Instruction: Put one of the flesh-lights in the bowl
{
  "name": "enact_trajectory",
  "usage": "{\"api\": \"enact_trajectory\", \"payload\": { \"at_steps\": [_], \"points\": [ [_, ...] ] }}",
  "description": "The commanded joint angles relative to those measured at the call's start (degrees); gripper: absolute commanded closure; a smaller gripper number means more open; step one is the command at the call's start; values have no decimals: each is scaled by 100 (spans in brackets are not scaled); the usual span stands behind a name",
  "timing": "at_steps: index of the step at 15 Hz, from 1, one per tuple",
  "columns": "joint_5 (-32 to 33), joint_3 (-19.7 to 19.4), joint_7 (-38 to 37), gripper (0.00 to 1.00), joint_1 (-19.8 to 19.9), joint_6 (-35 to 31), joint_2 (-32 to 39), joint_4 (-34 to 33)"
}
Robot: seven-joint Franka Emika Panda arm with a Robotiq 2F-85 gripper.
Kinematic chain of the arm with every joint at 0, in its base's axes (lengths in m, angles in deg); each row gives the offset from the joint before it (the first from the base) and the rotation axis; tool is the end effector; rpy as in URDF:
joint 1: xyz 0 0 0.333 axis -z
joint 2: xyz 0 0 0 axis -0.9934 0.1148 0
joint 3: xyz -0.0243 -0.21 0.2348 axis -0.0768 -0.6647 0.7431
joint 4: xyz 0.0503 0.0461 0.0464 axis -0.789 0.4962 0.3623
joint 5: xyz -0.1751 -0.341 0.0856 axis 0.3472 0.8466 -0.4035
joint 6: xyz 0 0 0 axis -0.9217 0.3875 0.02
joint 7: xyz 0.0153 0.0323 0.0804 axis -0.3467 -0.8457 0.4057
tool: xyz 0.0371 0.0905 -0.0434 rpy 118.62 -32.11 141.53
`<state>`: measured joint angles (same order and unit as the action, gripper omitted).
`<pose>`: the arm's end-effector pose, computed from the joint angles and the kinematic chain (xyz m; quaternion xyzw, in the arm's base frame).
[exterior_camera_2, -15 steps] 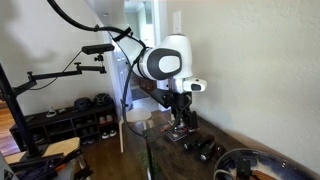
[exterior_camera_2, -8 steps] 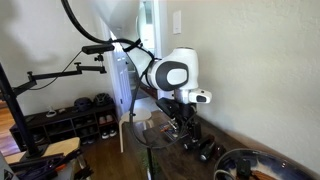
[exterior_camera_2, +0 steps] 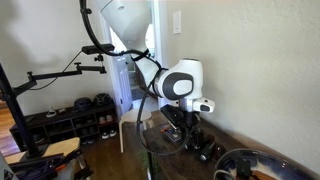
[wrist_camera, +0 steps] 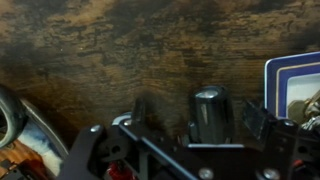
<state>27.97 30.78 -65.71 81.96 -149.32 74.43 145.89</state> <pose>0.5812 -0.0037 0.1493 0.9982 -0.0450 -0.0140 0.0363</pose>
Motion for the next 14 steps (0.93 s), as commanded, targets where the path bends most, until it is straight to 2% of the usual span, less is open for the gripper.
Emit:
{"api": "enact_trajectory", "payload": {
  "at_steps": [1, 3, 4, 5, 6, 12, 14],
  "points": [
    [-183, 9, 127, 0, -17, 100, 189, -243],
    [-230, 26, 161, 1, -10, 111, 273, -341],
    [-243, 36, 172, 19, -11, 124, 297, -385],
    [-254, 48, 187, 26, -10, 120, 324, -427],
    [-263, 57, 200, 28, -13, 117, 342, -458],
    [-384, 139, 274, 69, 26, 98, 355, -508],
    [-461, 173, 328, 77, 72, 97, 339, -473]
  ]
}}
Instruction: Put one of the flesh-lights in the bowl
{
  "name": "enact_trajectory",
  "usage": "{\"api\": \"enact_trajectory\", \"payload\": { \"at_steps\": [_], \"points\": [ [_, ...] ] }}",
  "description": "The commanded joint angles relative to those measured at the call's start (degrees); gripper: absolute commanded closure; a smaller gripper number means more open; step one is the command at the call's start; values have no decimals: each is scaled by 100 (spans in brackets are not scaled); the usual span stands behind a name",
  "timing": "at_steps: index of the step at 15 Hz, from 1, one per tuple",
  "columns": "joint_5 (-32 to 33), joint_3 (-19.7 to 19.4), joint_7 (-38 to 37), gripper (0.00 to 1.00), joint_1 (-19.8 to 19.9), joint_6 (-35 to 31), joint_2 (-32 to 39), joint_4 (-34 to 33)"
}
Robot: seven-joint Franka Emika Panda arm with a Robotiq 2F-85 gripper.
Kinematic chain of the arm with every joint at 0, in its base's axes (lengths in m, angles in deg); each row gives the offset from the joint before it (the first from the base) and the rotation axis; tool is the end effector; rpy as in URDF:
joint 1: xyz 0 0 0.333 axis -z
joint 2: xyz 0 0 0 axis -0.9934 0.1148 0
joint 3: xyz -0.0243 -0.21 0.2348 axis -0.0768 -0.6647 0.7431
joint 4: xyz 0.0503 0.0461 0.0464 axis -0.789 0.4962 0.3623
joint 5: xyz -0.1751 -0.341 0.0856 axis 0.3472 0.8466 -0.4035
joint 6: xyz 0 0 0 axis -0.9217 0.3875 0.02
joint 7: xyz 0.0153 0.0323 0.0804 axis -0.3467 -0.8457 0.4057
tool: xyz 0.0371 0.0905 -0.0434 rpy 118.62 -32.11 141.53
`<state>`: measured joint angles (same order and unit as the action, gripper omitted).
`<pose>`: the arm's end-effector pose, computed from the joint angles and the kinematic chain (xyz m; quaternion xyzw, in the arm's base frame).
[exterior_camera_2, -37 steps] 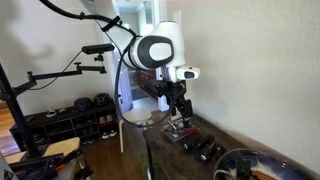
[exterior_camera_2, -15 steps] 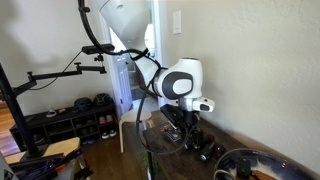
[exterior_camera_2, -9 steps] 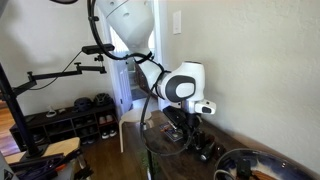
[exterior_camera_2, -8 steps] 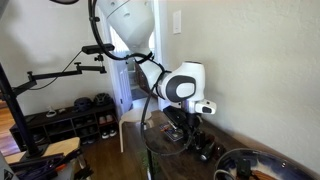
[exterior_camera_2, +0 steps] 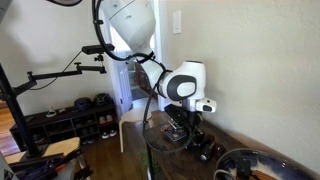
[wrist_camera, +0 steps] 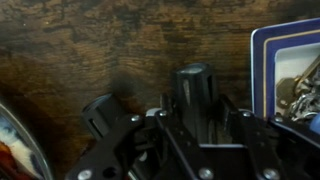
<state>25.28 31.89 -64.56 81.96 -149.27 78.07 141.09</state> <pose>0.6029 0.0071 0.1405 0.9987 -0.0469 -0.0055 0.0193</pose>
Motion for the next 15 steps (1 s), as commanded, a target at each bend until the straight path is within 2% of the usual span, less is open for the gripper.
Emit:
{"api": "enact_trajectory", "payload": {
  "at_steps": [1, 5, 9, 15],
  "points": [
    [-230, 78, 249, 77, 92, 90, -42, 30],
    [-310, 169, 542, 77, 127, -41, -359, 357],
    [-646, 448, 974, 77, 333, -113, -627, 617],
    [-770, 433, 1142, 77, 336, -190, -1224, 1065]
  ]
}}
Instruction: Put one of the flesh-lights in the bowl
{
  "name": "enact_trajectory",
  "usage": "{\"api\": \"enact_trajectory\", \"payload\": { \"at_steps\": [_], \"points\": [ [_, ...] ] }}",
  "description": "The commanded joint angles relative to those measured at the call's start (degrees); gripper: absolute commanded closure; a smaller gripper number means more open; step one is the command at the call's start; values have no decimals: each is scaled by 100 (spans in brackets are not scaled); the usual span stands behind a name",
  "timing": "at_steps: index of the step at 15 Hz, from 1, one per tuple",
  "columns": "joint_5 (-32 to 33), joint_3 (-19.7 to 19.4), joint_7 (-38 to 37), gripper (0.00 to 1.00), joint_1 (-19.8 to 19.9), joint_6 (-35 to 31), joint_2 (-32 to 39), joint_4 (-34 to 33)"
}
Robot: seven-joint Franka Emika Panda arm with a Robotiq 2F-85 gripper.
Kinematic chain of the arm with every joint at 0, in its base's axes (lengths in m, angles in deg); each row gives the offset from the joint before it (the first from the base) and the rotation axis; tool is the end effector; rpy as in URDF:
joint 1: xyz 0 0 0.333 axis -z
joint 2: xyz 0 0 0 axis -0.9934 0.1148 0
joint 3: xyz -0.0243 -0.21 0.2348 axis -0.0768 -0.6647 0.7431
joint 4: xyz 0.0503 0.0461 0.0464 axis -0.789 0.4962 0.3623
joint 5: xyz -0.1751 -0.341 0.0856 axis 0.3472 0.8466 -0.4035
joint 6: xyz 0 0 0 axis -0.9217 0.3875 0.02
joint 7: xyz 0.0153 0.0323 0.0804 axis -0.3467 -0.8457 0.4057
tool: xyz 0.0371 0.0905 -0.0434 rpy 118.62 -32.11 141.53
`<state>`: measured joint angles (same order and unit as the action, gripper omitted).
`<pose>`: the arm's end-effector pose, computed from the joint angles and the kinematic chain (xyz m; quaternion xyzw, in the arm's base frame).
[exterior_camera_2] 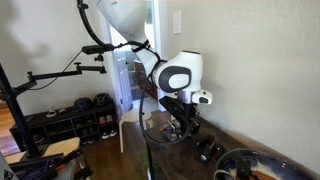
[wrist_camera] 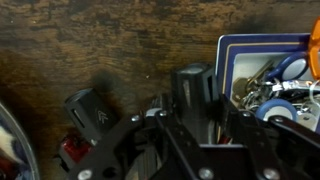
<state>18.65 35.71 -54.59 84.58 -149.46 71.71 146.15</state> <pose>0.5877 0.0168 0.1759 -0.9996 0.0041 -0.0058 0.0281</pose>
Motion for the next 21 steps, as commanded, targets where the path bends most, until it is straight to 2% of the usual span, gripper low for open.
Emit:
{"api": "enact_trajectory", "payload": {
  "at_steps": [1, 8, 12, 16, 21],
  "points": [
    [-101, 43, 155, 77, 70, -176, -690, 620],
    [93, -217, 46, 77, 35, -223, -1309, 844],
    [270, -534, -61, 77, 84, -194, -1440, 745],
    [466, -904, -191, 77, 187, -198, -1280, 489],
    [532, -1170, -224, 77, 365, -261, -845, 49]
  ]
}}
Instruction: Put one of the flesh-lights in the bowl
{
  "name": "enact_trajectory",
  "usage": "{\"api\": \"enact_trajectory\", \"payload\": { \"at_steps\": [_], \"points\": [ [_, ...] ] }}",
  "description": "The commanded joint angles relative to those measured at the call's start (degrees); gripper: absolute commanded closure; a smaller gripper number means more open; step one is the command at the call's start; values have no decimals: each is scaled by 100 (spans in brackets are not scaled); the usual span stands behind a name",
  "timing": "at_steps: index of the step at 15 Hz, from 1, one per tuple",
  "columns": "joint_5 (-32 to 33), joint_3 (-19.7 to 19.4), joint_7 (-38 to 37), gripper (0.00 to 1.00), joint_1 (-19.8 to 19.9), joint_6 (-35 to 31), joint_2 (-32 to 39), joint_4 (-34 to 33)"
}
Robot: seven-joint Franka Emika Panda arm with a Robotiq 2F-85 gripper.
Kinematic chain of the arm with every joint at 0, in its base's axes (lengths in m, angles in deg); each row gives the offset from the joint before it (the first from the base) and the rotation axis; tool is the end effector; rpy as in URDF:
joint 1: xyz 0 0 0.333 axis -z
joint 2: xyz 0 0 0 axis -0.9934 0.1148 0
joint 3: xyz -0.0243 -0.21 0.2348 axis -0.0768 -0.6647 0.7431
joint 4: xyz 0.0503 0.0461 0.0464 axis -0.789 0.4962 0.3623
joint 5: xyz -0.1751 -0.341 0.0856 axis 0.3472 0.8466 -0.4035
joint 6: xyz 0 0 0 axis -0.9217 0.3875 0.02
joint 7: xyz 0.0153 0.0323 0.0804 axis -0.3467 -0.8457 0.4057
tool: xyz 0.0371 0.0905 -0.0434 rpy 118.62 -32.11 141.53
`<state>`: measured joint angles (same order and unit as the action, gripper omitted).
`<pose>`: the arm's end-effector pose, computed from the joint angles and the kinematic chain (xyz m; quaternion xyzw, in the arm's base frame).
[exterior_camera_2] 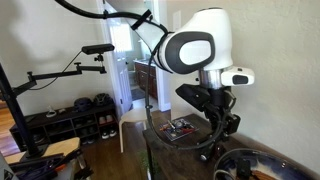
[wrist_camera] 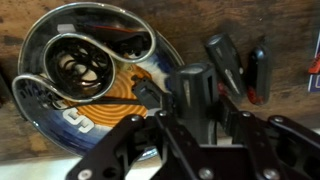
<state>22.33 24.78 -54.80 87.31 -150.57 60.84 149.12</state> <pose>0.5796 -0.1204 0.2714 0.9921 -0.0881 0.0828 0.0328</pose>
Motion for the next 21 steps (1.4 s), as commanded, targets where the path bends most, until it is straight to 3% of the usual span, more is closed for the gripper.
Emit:
{"api": "enact_trajectory", "payload": {
  "at_steps": [1, 14, 21],
  "points": [
    [143, -97, -195, 77, 127, -136, 343, -360],
    [102, -139, -65, 77, 436, 79, 2026, -2247],
    [115, -117, 44, 77, 565, 89, 2767, -2846]
  ]
}}
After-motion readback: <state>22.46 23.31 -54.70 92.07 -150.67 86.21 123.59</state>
